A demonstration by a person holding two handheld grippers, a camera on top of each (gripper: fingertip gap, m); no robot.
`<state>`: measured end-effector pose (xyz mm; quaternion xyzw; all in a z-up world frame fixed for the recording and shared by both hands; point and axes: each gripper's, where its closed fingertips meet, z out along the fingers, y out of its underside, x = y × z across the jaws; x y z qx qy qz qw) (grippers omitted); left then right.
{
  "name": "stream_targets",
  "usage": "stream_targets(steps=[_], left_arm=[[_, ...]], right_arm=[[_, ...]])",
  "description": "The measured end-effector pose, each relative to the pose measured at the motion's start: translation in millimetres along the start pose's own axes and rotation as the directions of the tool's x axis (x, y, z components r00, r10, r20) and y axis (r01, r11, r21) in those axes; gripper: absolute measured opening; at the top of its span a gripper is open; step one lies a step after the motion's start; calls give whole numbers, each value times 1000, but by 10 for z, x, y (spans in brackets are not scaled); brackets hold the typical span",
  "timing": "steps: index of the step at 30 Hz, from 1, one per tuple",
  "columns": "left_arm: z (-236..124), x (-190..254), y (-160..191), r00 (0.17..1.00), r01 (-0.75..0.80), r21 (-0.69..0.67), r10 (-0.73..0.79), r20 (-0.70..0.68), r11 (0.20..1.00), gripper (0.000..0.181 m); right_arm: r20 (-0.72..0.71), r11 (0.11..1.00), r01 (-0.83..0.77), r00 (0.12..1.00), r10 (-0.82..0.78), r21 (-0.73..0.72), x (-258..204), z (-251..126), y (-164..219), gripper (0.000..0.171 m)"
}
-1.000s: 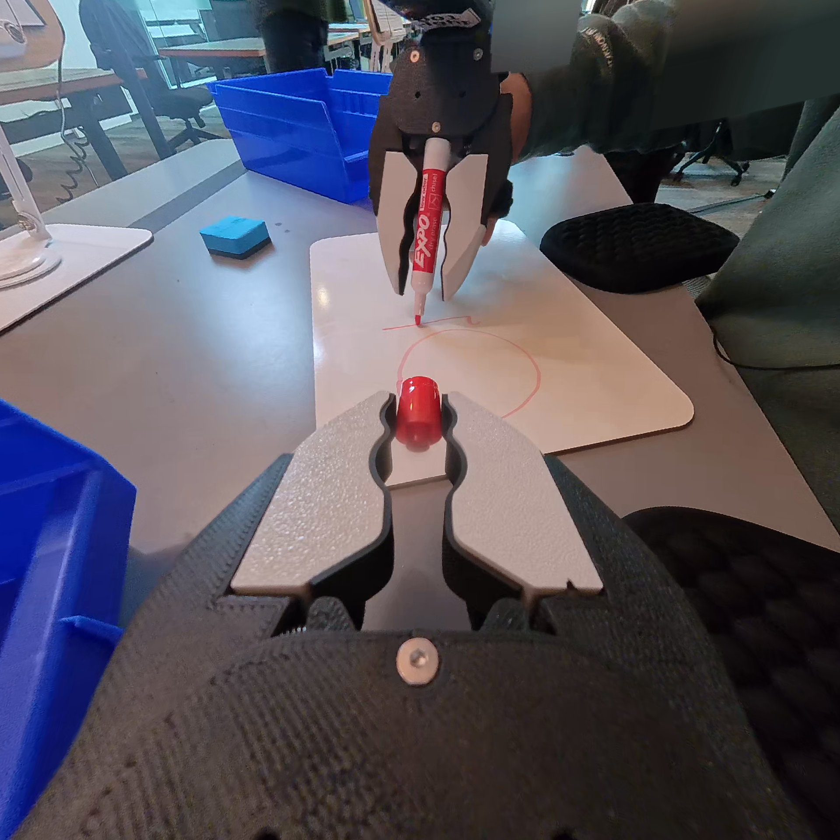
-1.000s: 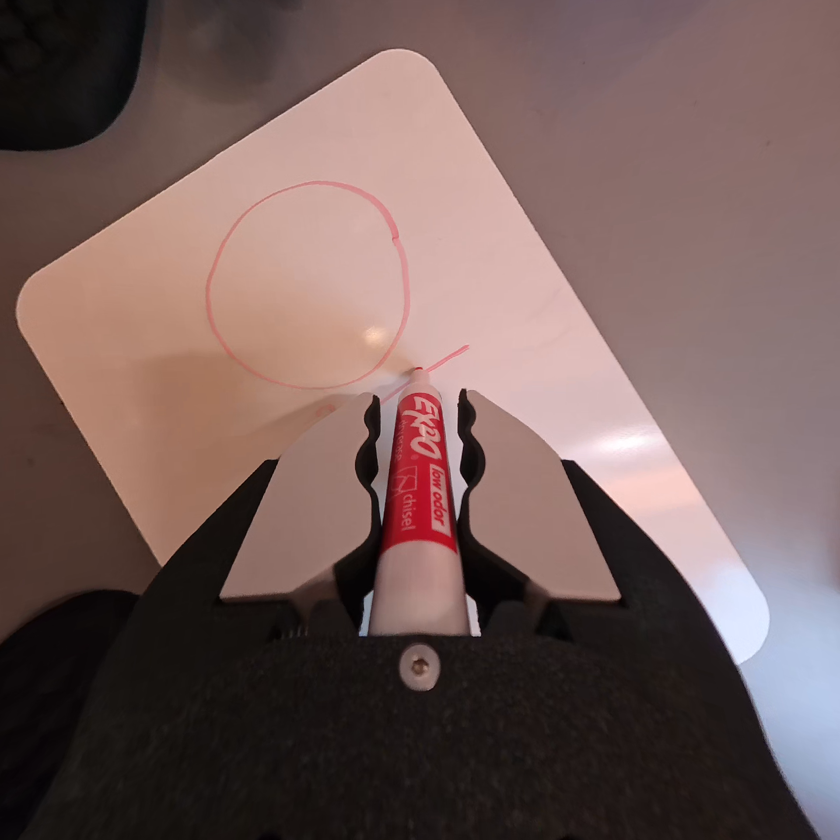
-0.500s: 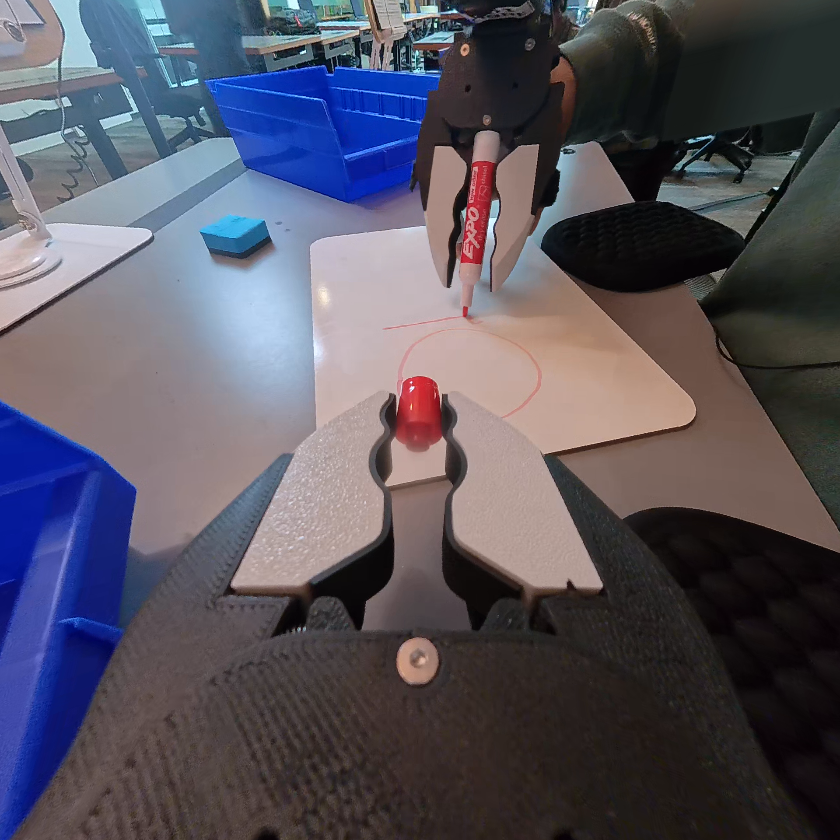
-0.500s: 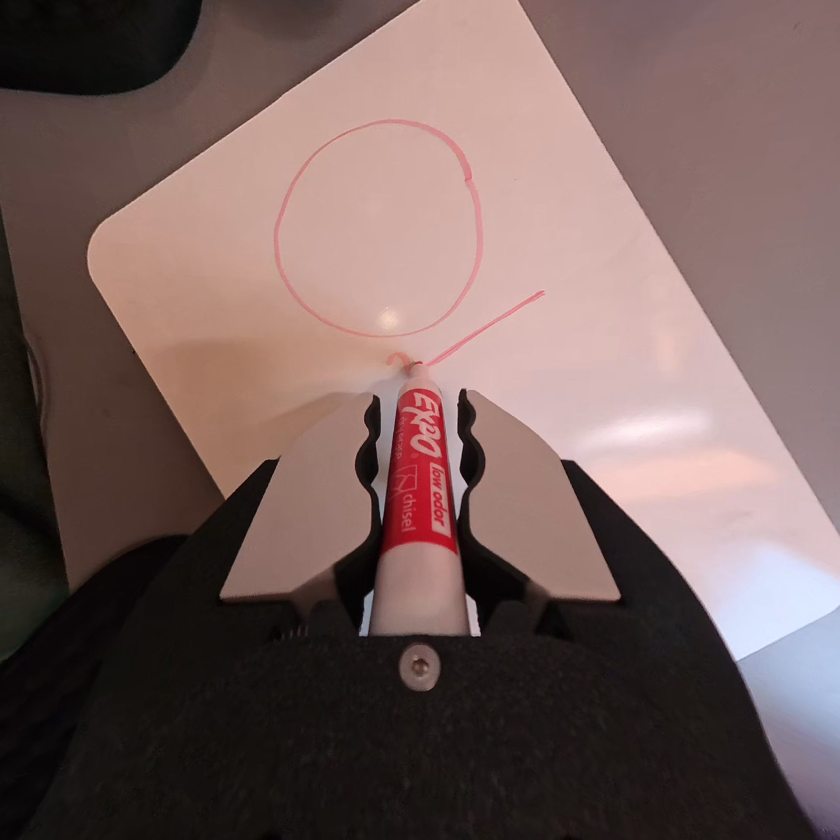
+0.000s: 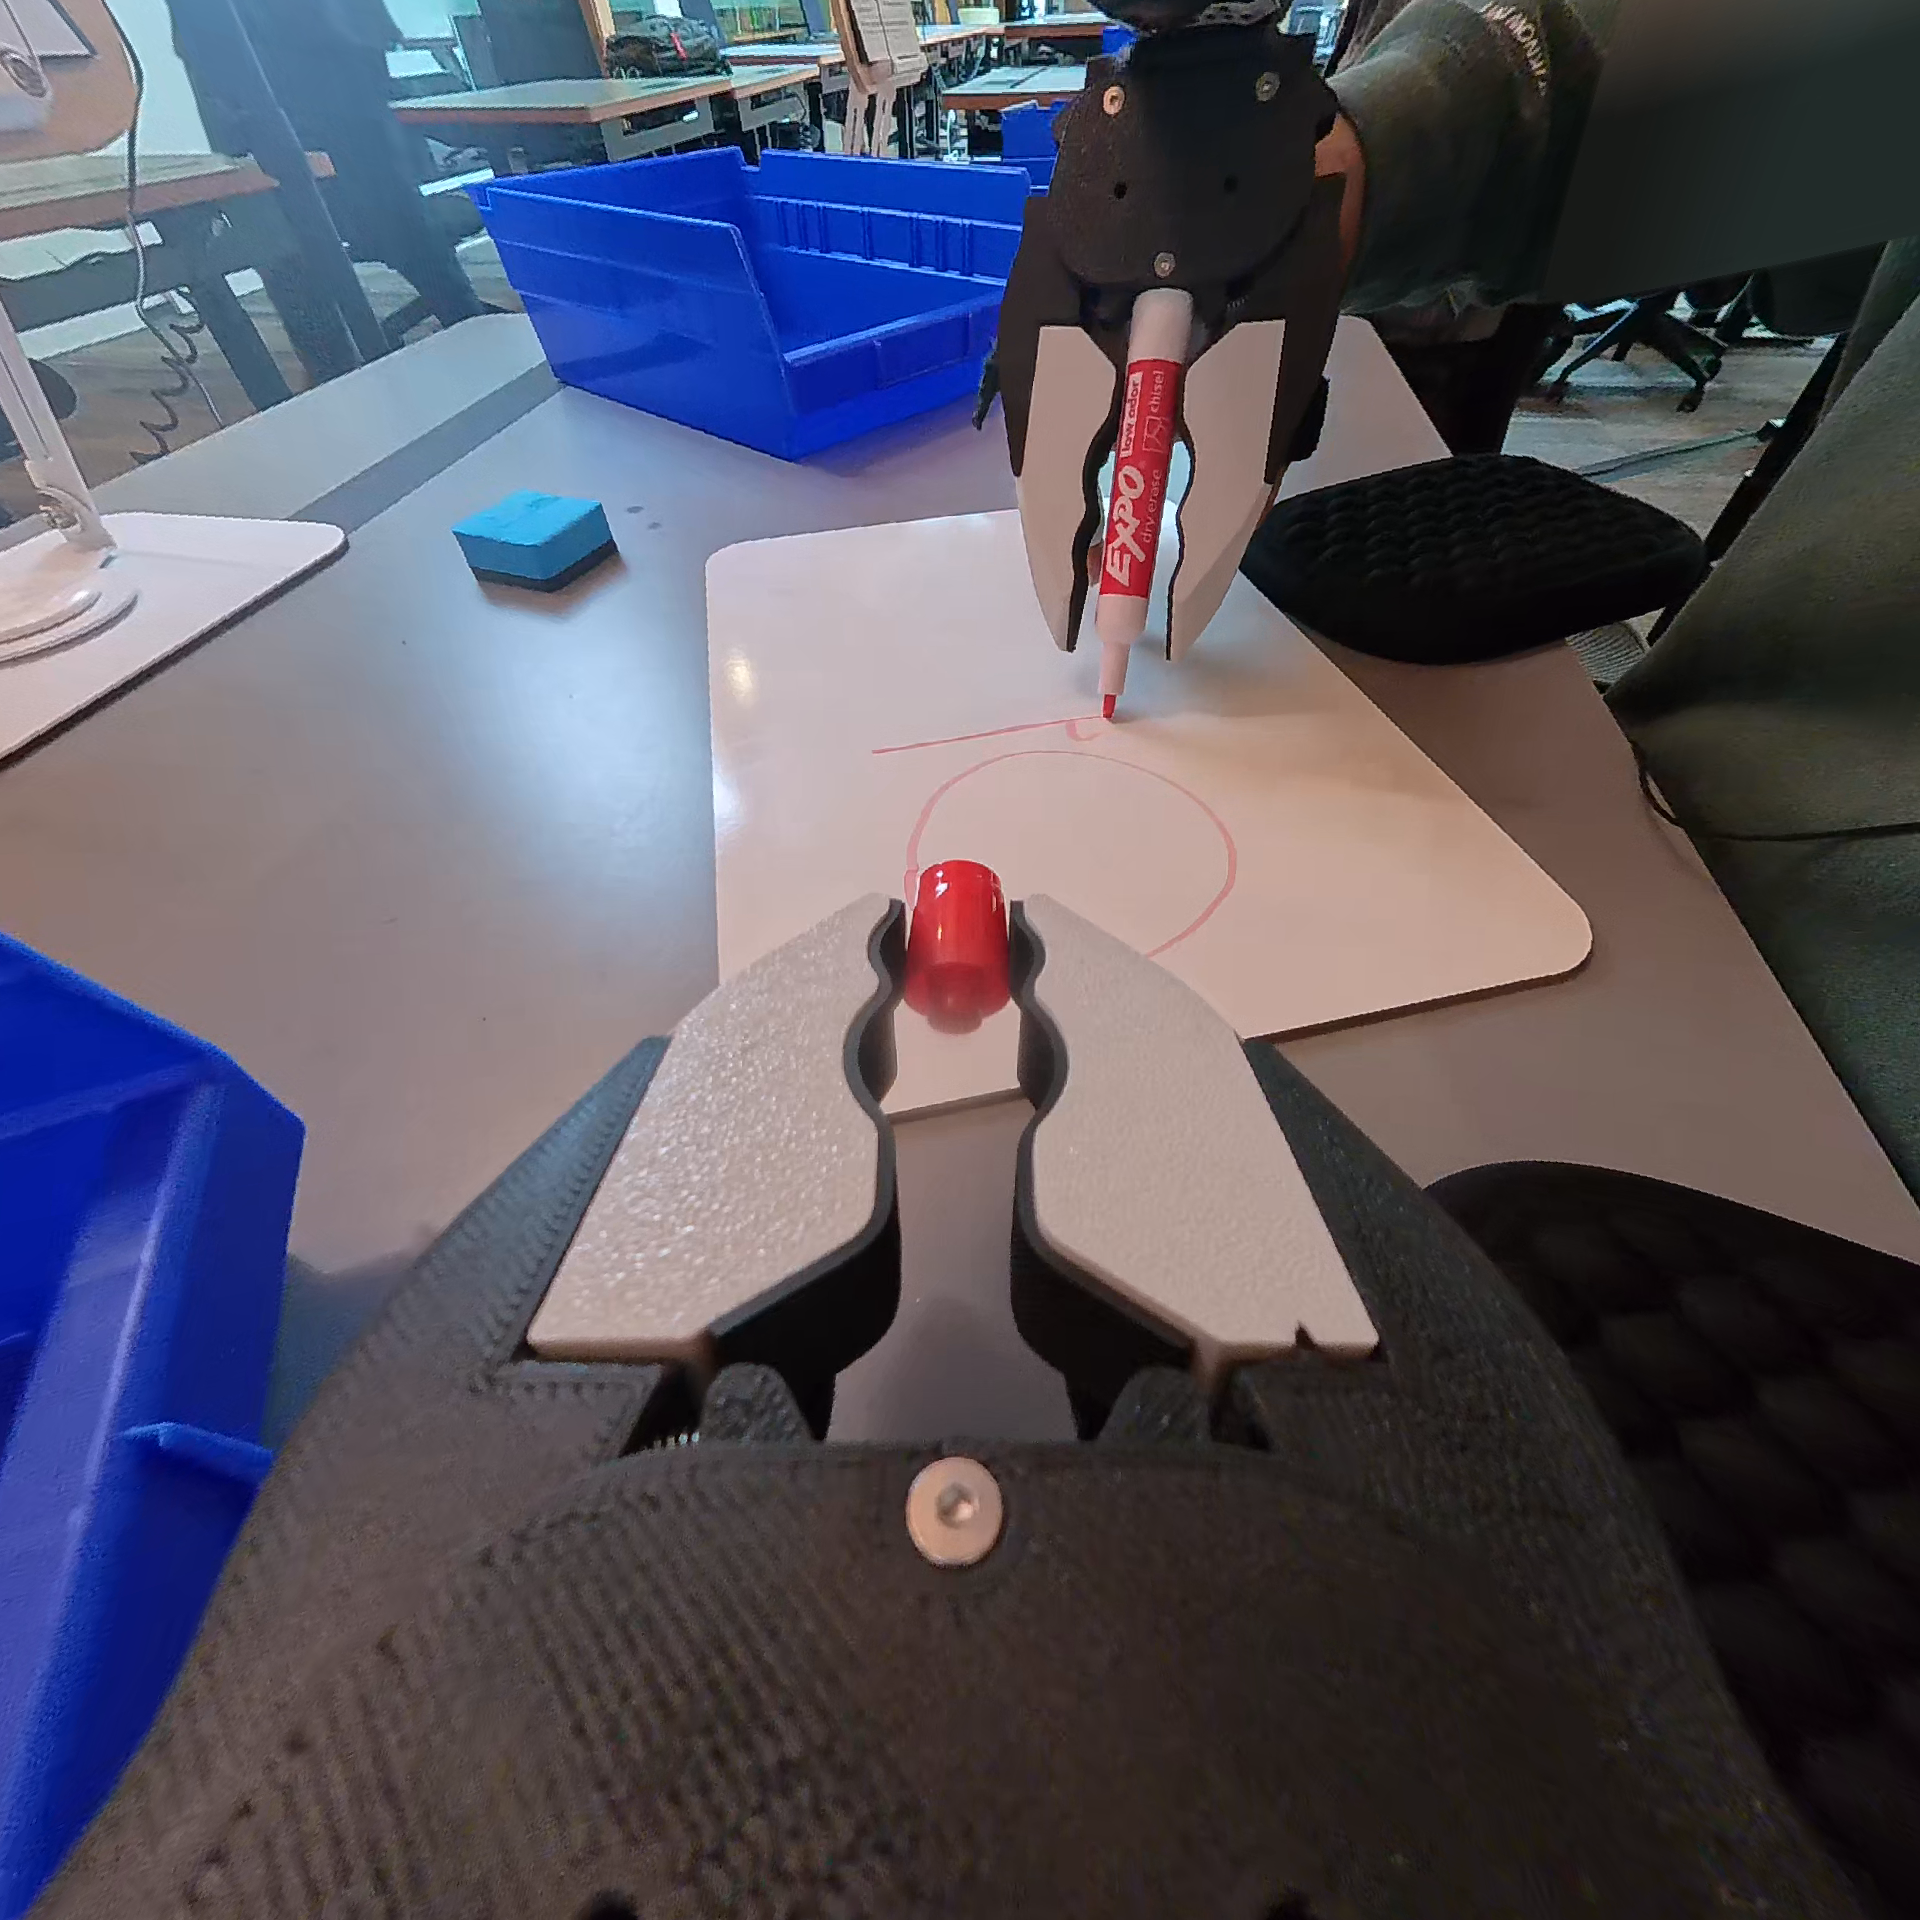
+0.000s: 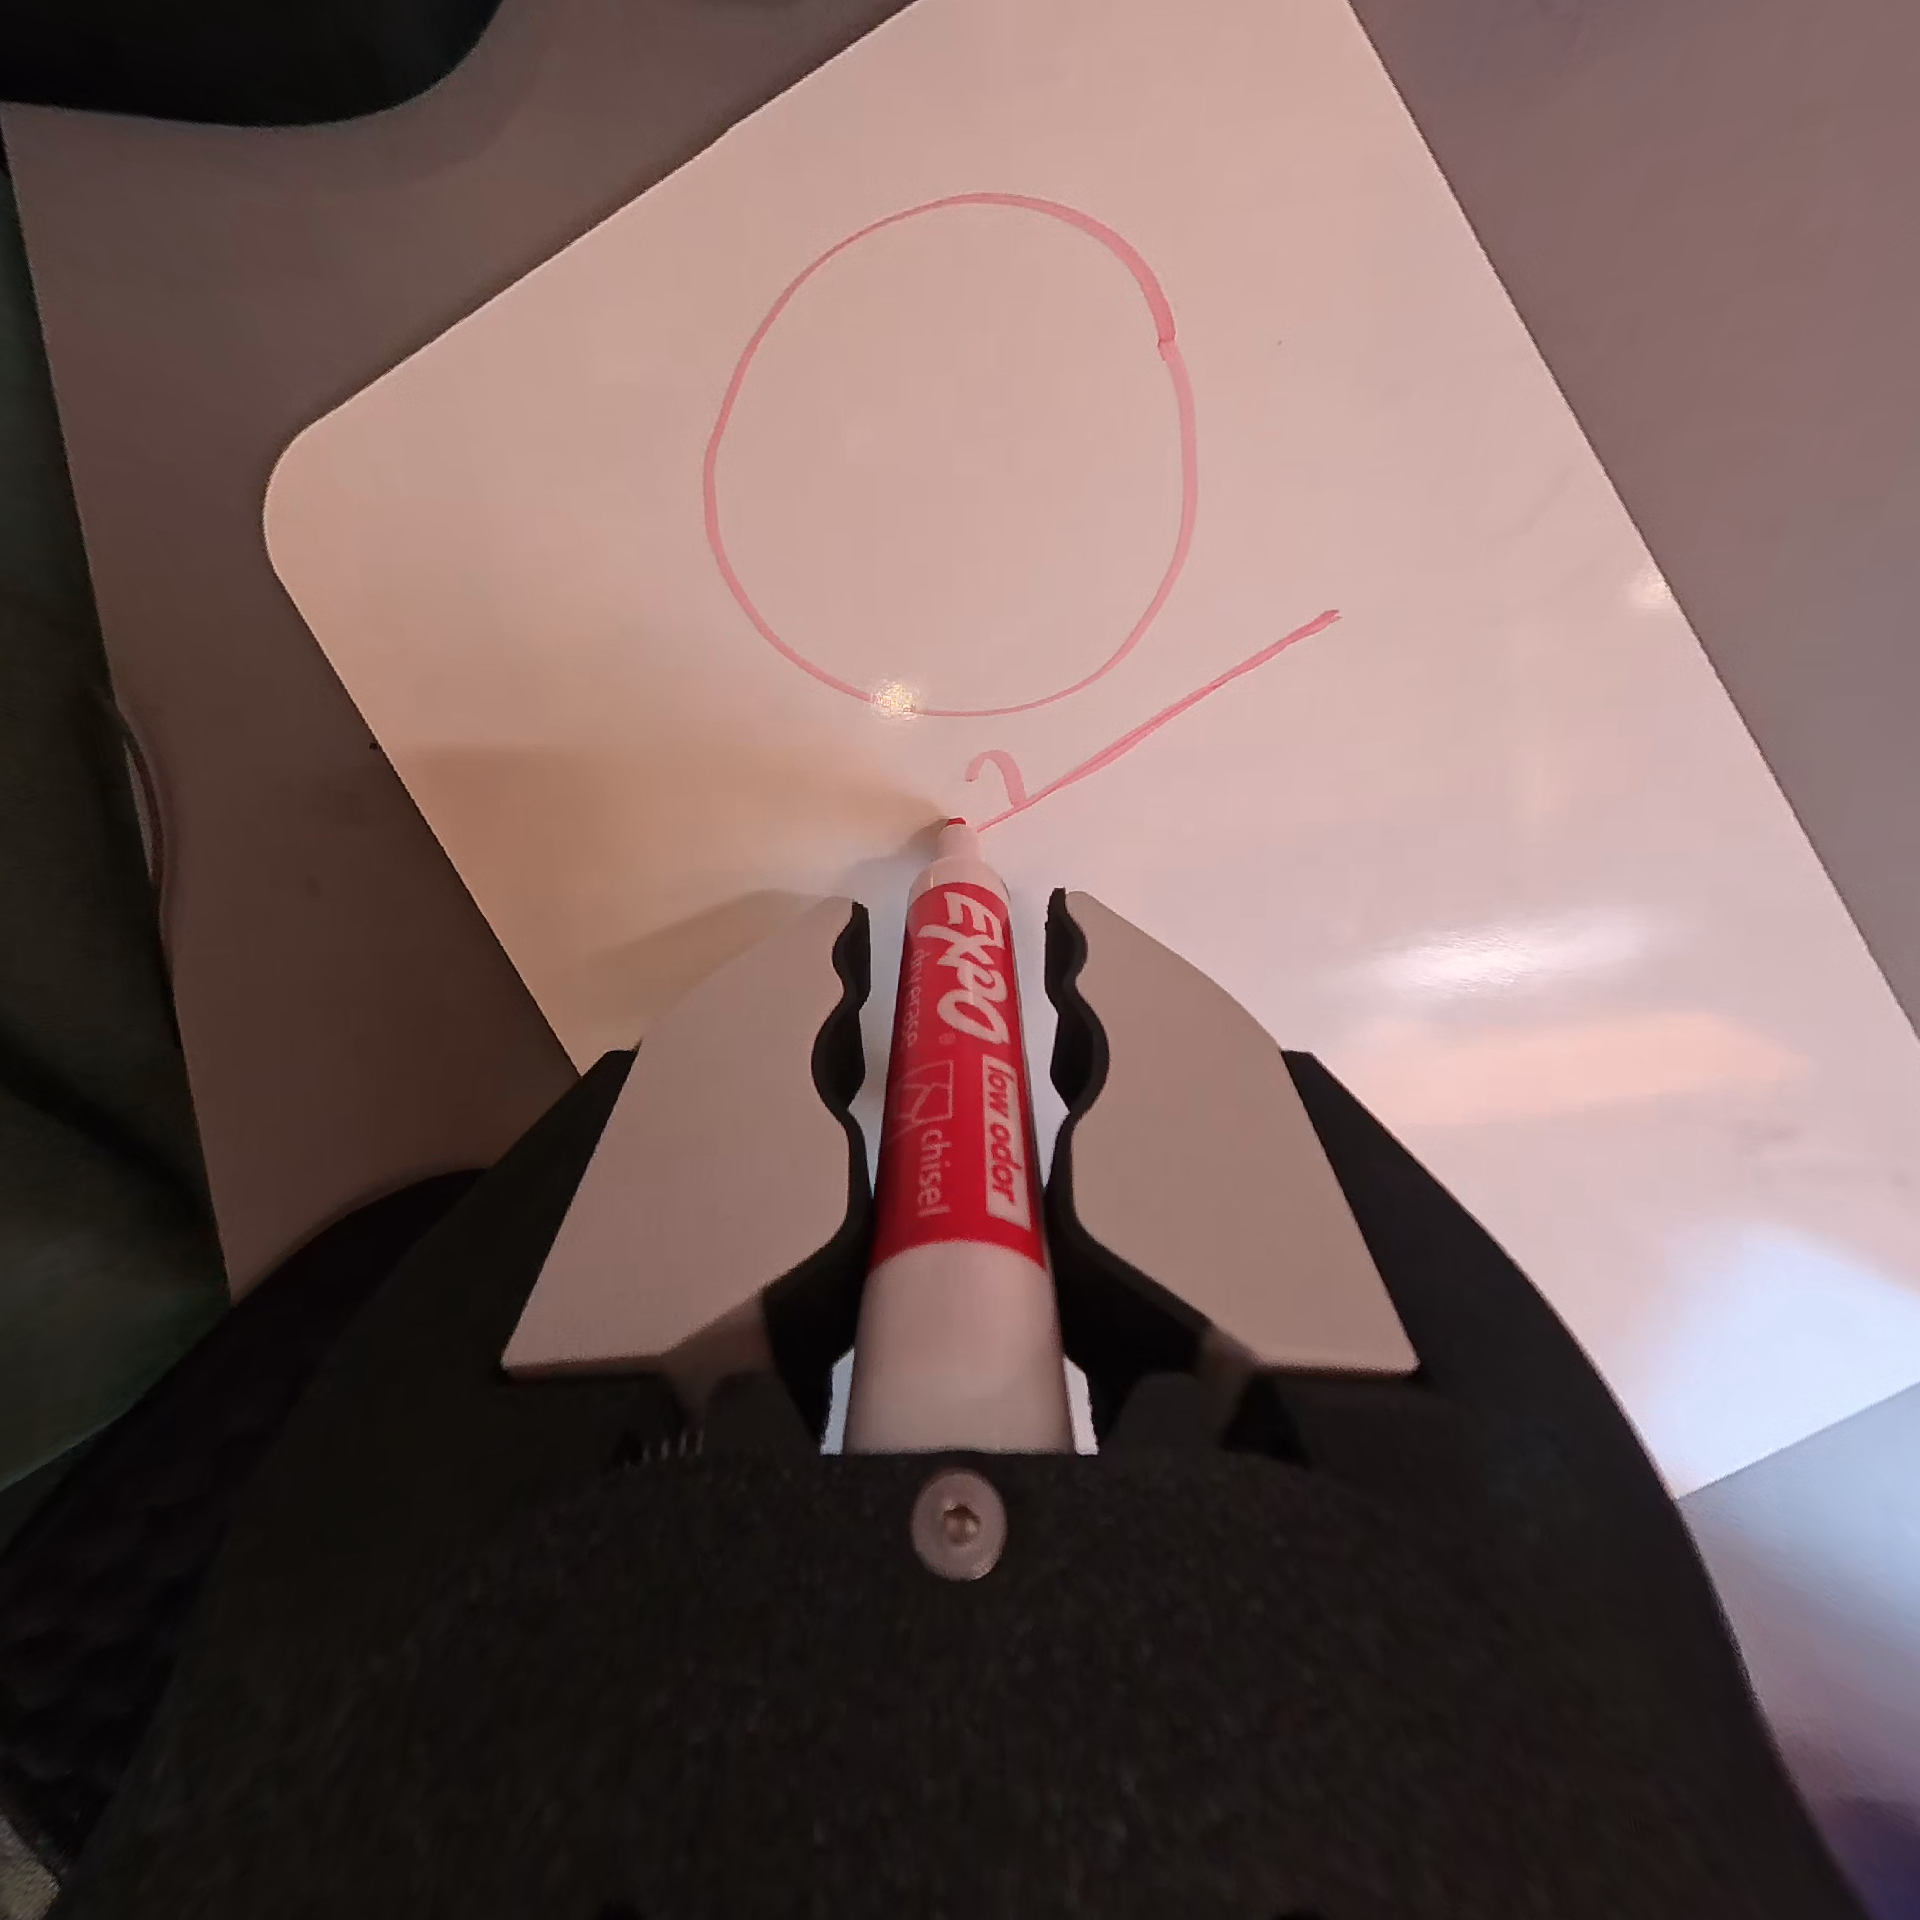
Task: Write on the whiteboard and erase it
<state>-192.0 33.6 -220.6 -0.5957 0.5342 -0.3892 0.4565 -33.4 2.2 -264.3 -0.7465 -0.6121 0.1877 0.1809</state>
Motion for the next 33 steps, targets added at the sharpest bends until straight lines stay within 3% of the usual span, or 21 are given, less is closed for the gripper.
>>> stream_targets(steps=[33], left_arm=[[1, -13, 0, 1000, 4, 2, -4, 4, 1000, 19]], right_arm=[[-147, 982, -109, 985, 86, -155, 445, -364, 581, 32]])
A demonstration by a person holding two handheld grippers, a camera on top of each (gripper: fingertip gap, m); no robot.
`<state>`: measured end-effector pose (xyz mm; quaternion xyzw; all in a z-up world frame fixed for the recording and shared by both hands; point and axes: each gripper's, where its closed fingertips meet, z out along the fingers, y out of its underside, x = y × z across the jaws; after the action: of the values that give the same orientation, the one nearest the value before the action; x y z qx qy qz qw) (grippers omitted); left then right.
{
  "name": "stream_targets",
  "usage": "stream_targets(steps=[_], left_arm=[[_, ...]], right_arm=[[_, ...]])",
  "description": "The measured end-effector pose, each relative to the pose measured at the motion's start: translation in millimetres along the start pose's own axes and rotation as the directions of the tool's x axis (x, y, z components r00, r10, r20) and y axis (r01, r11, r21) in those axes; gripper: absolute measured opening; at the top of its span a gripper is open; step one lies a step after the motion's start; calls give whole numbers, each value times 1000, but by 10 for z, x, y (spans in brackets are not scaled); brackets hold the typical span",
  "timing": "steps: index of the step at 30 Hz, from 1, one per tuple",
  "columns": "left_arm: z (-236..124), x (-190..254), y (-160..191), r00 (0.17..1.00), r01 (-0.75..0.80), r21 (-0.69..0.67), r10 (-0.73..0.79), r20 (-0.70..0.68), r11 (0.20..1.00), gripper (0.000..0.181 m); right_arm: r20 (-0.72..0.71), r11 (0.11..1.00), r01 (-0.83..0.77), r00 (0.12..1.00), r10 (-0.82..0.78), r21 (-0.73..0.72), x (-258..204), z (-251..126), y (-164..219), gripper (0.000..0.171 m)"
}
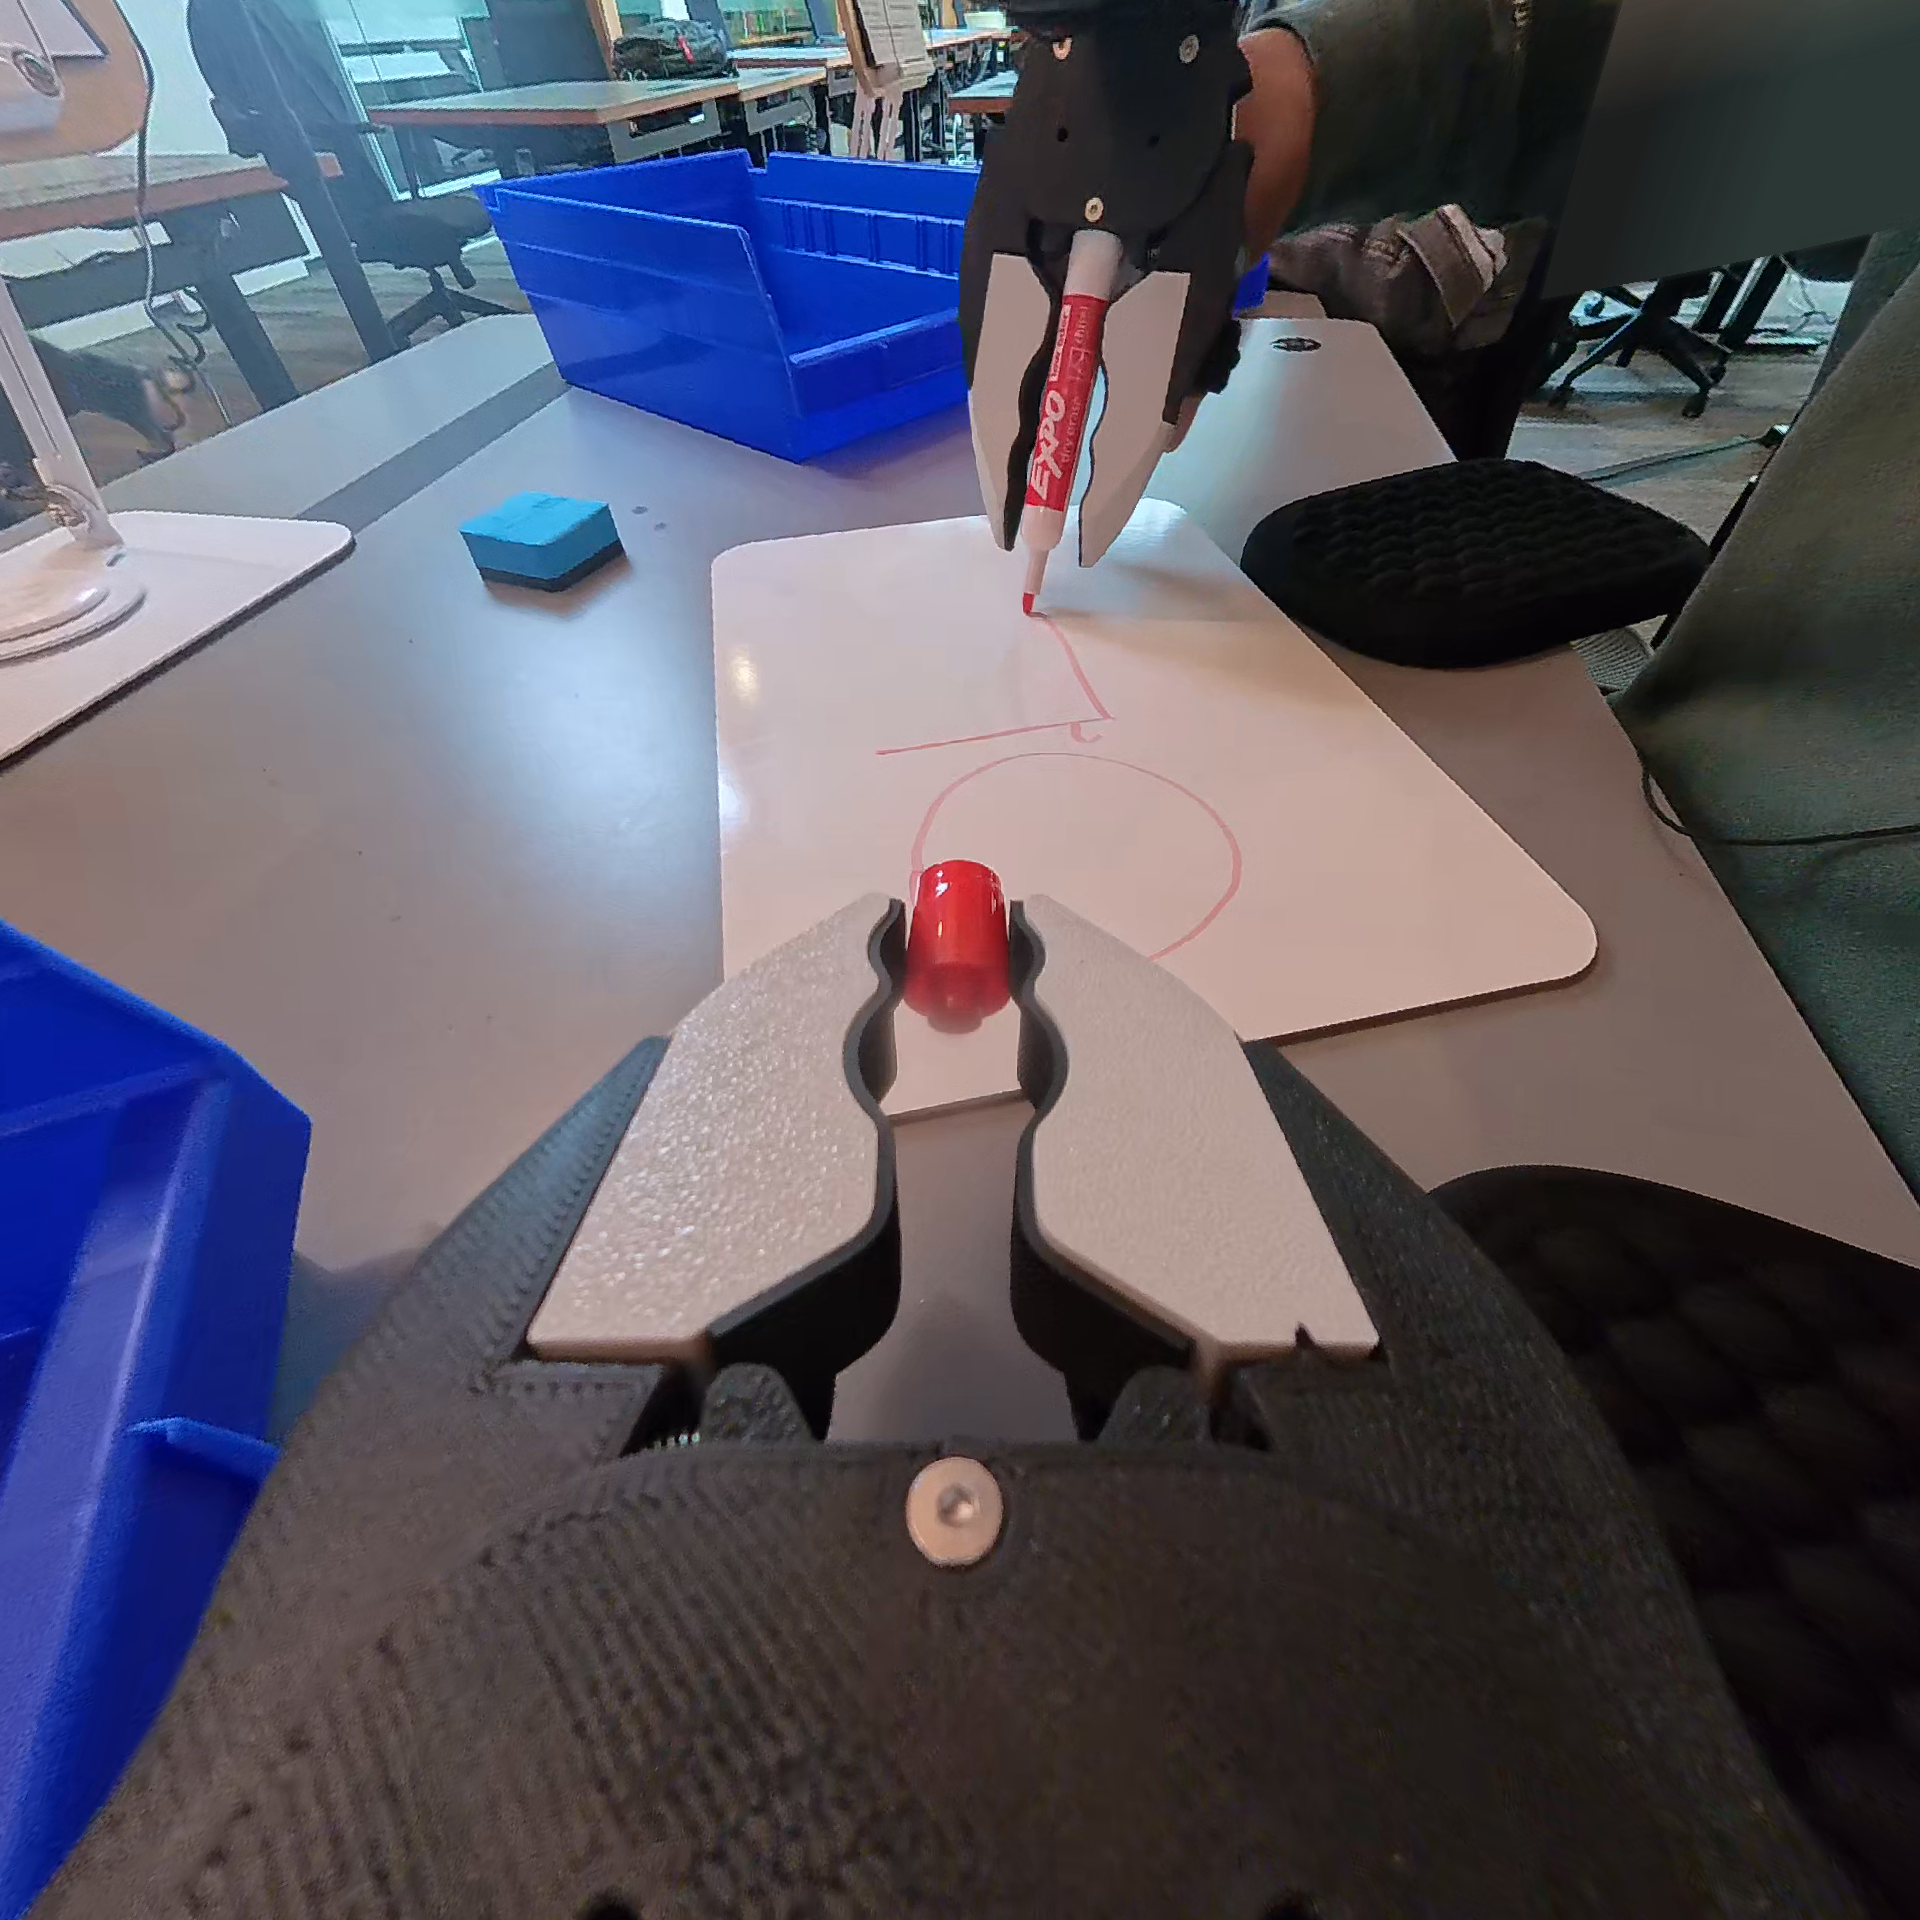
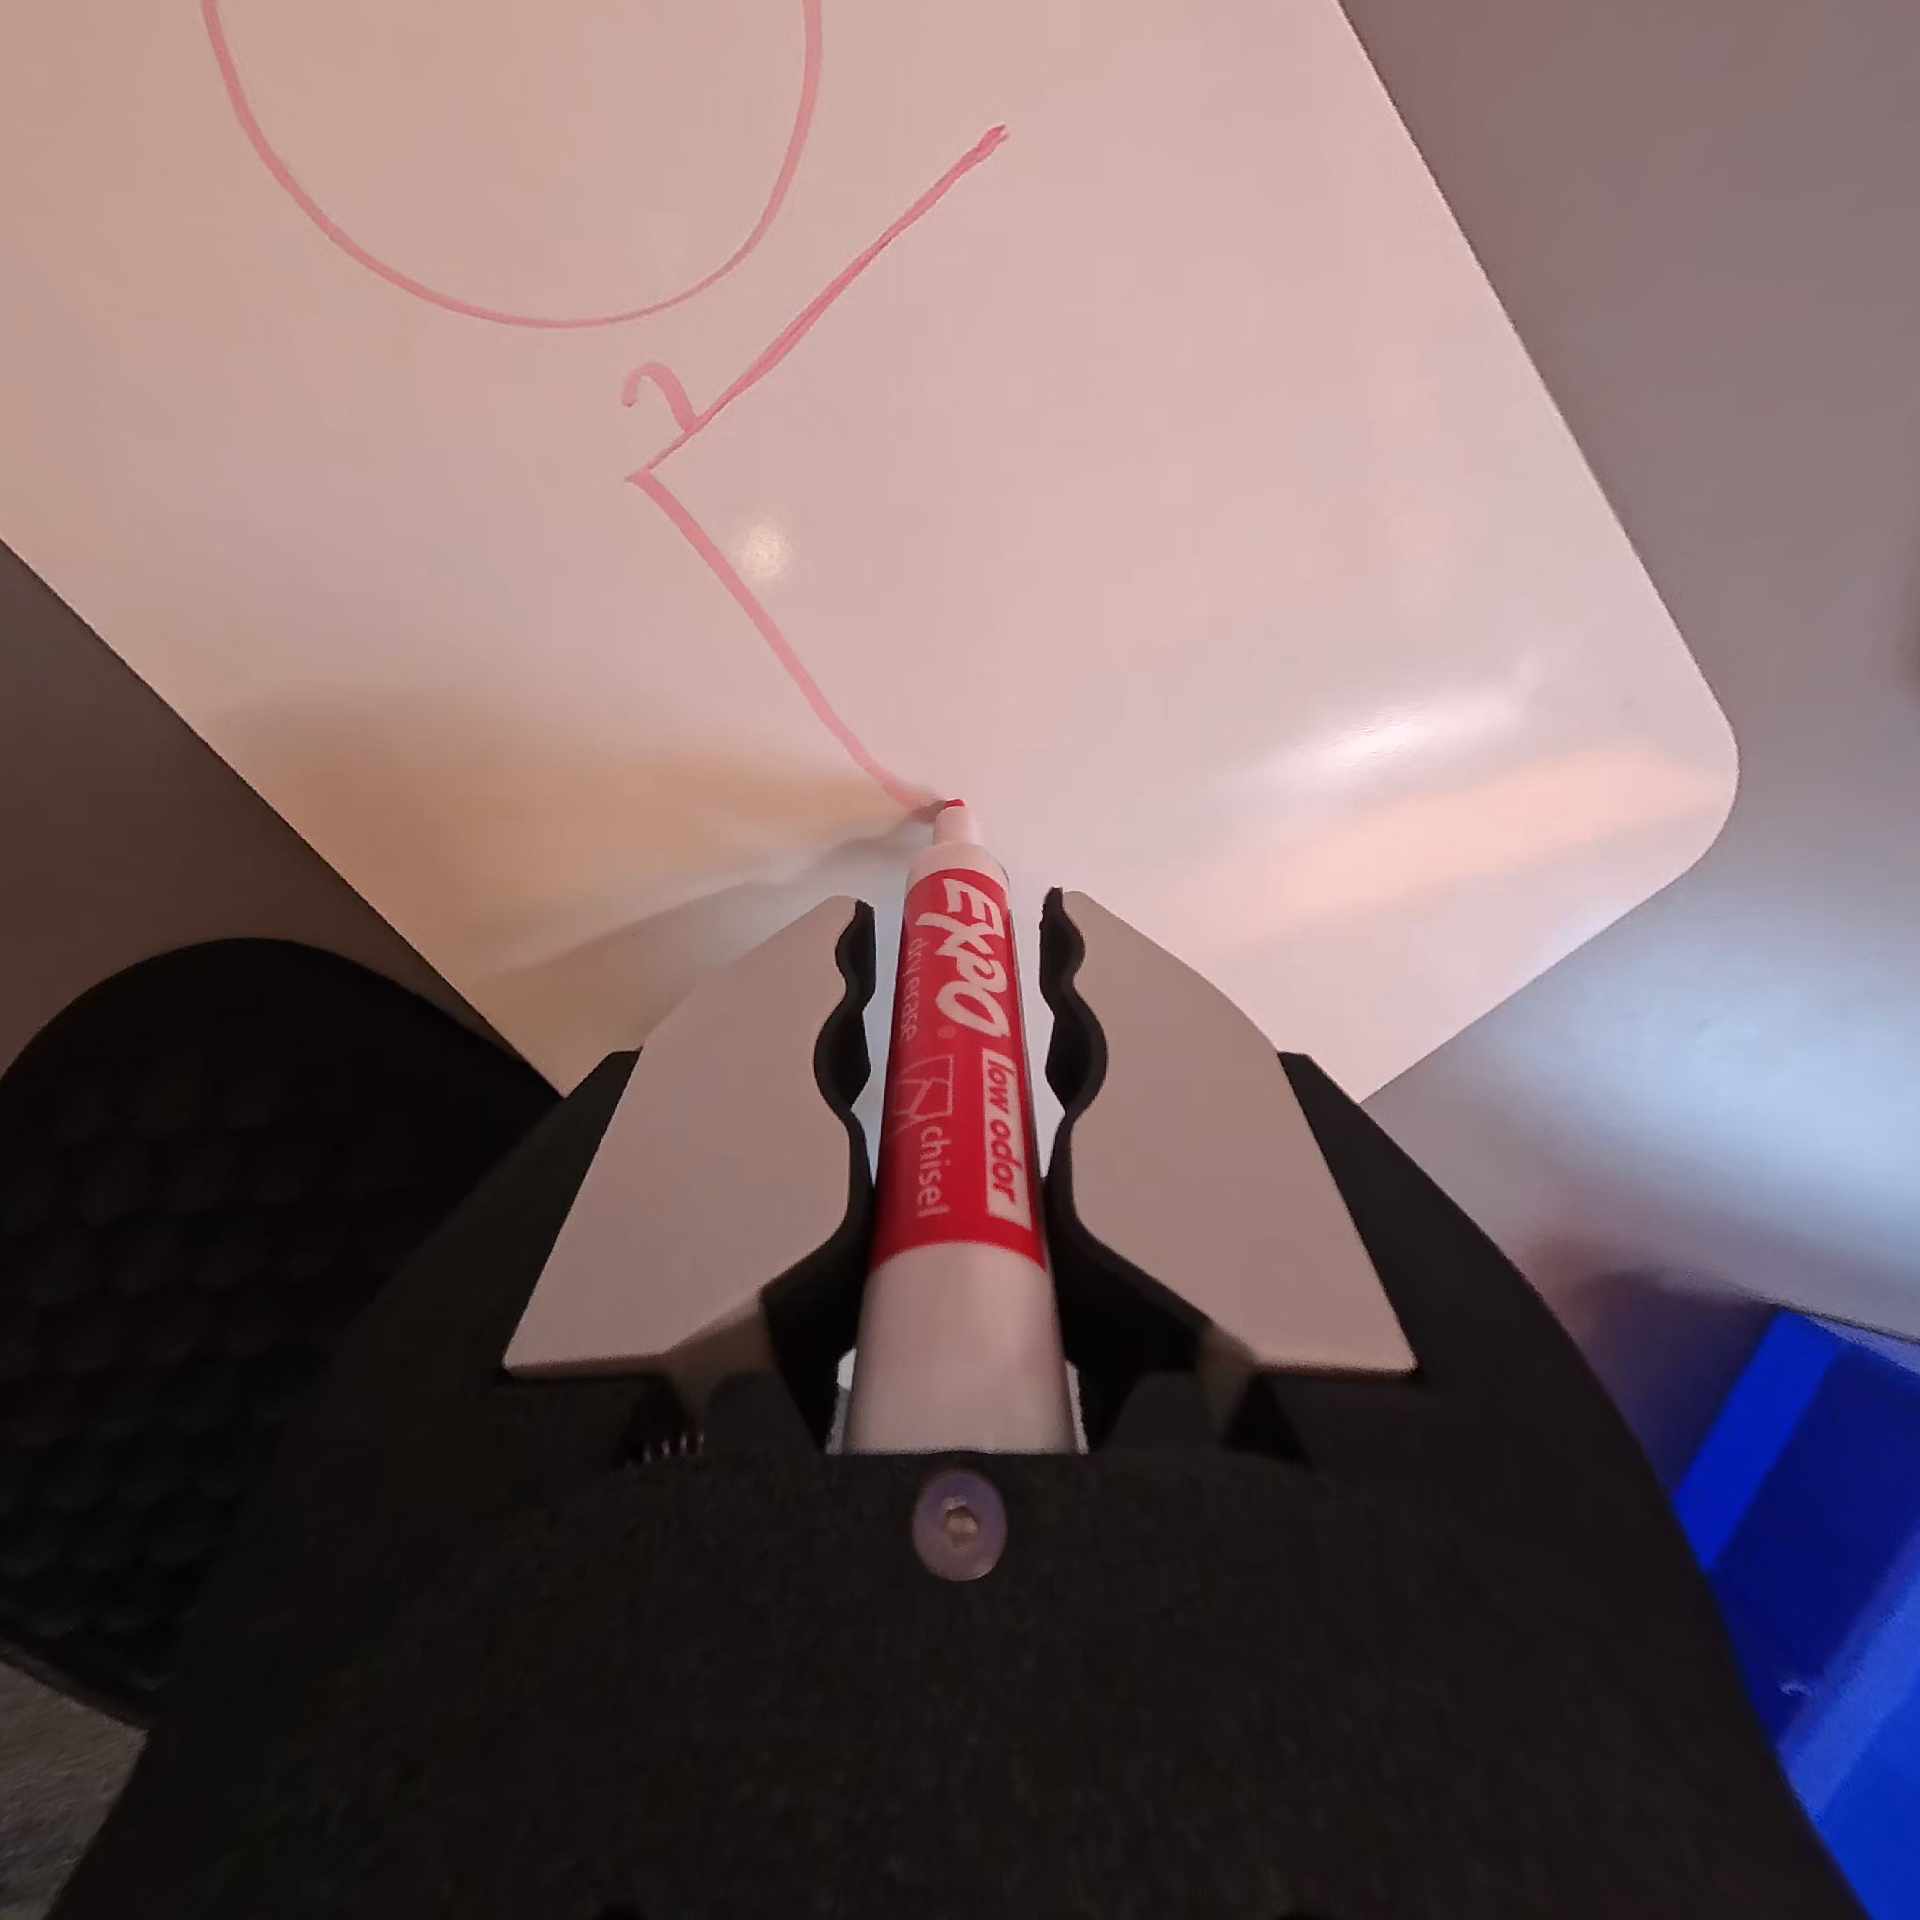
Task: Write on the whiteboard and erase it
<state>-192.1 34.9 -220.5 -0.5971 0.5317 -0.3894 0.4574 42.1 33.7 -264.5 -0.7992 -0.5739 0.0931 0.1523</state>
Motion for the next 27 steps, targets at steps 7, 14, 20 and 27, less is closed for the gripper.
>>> stream_targets(steps=[7, 14, 20, 27], left_arm=[[0, 3, 3, 1000, -3, -3, 3, -1, 1000, 19], [-6, 1, 3, 1000, -2, -2, 2, -3, 1000, 19], [-17, -7, -3, 1000, 5, 4, -5, -6, 1000, 19], [-16, -1, -4, 1000, 5, 3, -5, -10, 1000, 19]], right_arm=[[-20, 1000, 11, 1000, -12, -9, 179, 39, -90, 32], [-37, 999, 33, 999, -34, -18, 449, 107, -249, 32], [-31, 999, 43, 999, -44, -31, 590, 145, -339, 32], [4, 996, 89, 996, -89, -15, 462, 210, -516, 33]])
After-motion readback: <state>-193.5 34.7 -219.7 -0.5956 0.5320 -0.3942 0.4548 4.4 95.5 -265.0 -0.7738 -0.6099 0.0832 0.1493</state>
